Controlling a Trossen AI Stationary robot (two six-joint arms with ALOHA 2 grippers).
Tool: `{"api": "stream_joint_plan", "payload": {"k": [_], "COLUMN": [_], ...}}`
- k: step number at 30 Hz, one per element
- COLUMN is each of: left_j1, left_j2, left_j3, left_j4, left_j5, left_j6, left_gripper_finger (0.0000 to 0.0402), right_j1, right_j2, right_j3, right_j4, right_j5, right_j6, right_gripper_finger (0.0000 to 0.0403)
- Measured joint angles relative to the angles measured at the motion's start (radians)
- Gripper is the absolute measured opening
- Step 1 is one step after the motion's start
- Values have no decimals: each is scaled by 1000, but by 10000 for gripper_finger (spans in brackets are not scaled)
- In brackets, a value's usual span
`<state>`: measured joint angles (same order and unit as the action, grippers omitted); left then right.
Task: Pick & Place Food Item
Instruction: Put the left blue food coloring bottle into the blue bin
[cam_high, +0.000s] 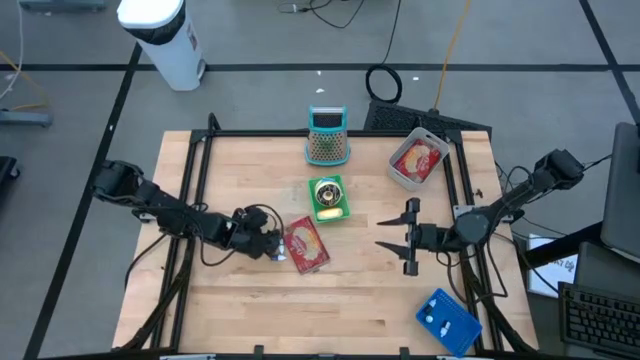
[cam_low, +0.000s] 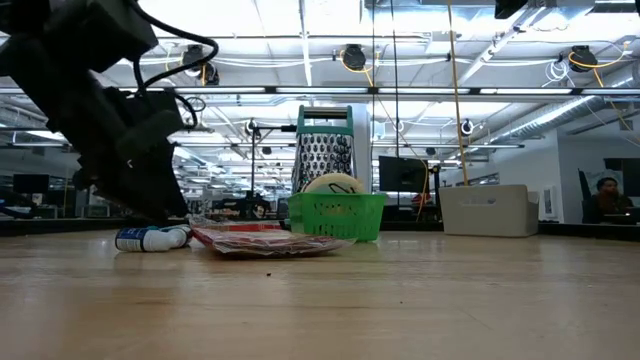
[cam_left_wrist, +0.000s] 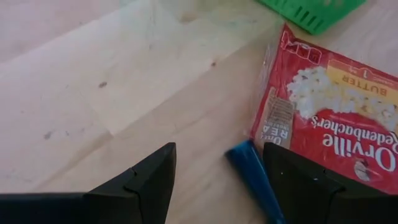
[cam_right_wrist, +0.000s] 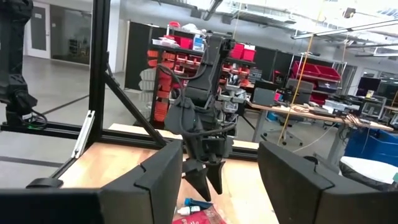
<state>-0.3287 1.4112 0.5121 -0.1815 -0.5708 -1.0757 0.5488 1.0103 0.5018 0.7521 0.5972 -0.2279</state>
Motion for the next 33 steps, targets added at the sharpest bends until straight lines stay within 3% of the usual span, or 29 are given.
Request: {"api": "stream_joint_plan", "payload": {"k": [12,17,23,29,33], "left_j1": [-2,3,5,-9,-35], "left_j2": [125,131,74,-57,-128], "left_j3": [1,3,0,48,101], "left_j4": [76,28,-82,-277,-410], "left_j5": [0,-19,-16,125,314], "left_j6": [-1,-91,-47,130,285], "left_gripper_finger": [244,243,243,243,243], "right_j1": [0,0,0,0,0], "right_j2": [0,0,0,0,0], "right_j3": [0,0,0,0,0], "right_j4": [0,-1,-1,-10,-12], "right_j5": [2,2,3,3,3], "right_j6": [7,7,7,7,7], "right_gripper_finger": [196,196,196,196,196]}}
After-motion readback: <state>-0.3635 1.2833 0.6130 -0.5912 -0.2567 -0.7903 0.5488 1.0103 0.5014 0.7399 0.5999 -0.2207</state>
